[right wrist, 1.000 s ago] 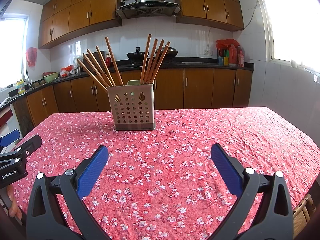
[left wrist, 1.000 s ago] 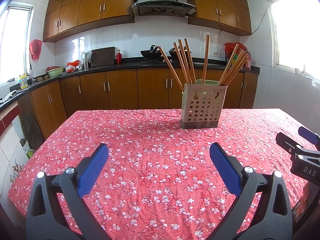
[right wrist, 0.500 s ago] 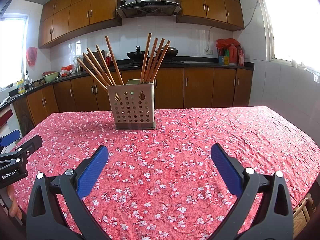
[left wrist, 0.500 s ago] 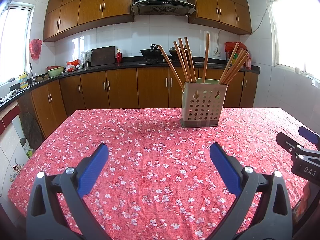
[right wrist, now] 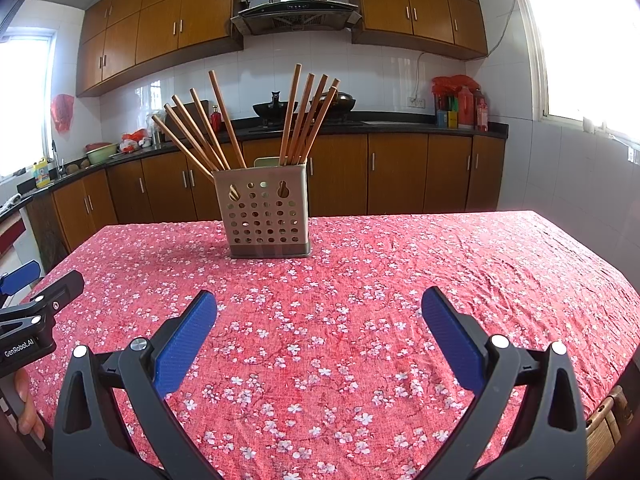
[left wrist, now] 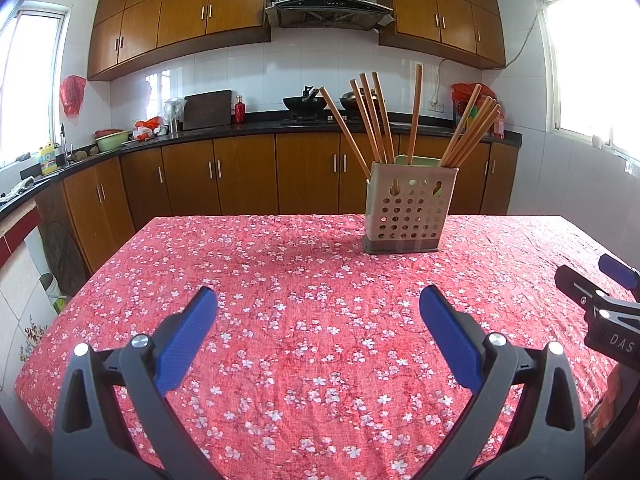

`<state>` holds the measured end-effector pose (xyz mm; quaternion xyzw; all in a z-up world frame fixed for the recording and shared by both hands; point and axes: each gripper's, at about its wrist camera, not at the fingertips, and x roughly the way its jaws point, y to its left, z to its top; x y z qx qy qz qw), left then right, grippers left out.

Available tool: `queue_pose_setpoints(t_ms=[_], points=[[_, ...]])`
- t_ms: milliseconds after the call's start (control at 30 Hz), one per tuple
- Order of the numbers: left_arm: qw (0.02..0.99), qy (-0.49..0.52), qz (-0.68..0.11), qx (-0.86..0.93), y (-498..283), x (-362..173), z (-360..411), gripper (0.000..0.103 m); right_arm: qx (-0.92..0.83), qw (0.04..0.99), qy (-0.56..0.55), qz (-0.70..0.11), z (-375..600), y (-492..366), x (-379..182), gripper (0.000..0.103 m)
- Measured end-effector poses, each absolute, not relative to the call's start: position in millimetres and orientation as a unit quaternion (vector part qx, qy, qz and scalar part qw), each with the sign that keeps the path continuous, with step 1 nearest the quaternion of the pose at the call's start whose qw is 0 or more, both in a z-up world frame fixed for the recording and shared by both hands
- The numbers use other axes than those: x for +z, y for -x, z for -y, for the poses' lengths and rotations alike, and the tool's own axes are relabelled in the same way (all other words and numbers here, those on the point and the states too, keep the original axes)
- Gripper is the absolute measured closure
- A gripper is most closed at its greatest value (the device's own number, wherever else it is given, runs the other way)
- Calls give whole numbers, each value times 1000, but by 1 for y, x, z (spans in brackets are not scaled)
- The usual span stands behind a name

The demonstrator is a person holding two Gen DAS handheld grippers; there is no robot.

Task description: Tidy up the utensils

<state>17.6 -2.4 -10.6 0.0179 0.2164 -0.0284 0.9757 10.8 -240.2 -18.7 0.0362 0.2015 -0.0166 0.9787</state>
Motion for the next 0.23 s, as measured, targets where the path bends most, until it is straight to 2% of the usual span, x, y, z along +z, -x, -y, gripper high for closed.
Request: queue_pose_setpoints(t_ms=[233], points=[[974,-17,-222,-29,-20,-8,4,4,-16,978,-37,-202,240,-10,-20,2]])
